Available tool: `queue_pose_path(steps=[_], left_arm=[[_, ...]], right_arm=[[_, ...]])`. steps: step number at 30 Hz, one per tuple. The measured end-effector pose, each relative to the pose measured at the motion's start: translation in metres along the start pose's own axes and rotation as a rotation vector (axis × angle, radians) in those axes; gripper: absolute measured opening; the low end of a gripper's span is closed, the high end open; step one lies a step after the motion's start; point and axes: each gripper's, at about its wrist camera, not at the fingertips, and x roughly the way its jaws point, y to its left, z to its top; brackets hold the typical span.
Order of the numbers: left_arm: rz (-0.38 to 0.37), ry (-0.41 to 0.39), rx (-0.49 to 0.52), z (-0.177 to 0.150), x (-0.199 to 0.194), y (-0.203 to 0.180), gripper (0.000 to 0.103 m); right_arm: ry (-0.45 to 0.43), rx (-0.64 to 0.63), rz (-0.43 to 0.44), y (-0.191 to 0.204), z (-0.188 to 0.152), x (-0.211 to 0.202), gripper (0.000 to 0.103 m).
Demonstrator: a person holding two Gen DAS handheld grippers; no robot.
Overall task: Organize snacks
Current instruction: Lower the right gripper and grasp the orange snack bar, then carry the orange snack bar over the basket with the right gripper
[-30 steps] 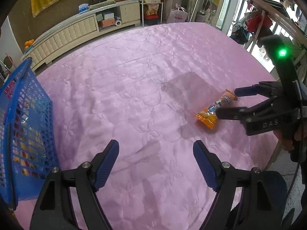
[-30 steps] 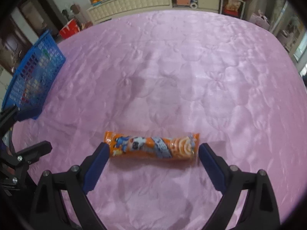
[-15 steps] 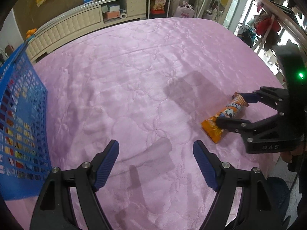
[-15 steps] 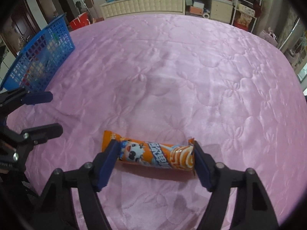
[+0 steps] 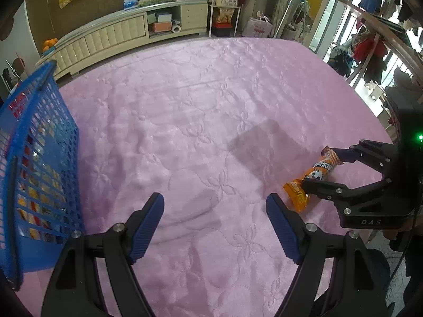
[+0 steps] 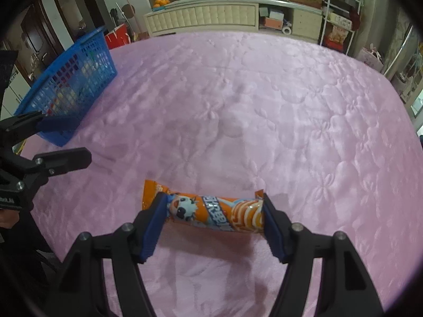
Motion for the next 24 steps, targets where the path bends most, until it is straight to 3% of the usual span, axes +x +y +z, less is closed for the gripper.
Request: queue_pose_path(steps=[10, 24], left_arm=[[0.012, -0.096, -0.028, 0.0, -0.057, 0.012, 0.078], [0.067, -0.27, -0.036, -0.019, -0.169, 0.053, 0.078]], right_arm=[[-0.095, -0.047, -0.01, 0.032, 0.022, -0.061, 0.072], [-0.275, -0.14, 0.021, 0.12, 0.062, -0.139, 0.072]])
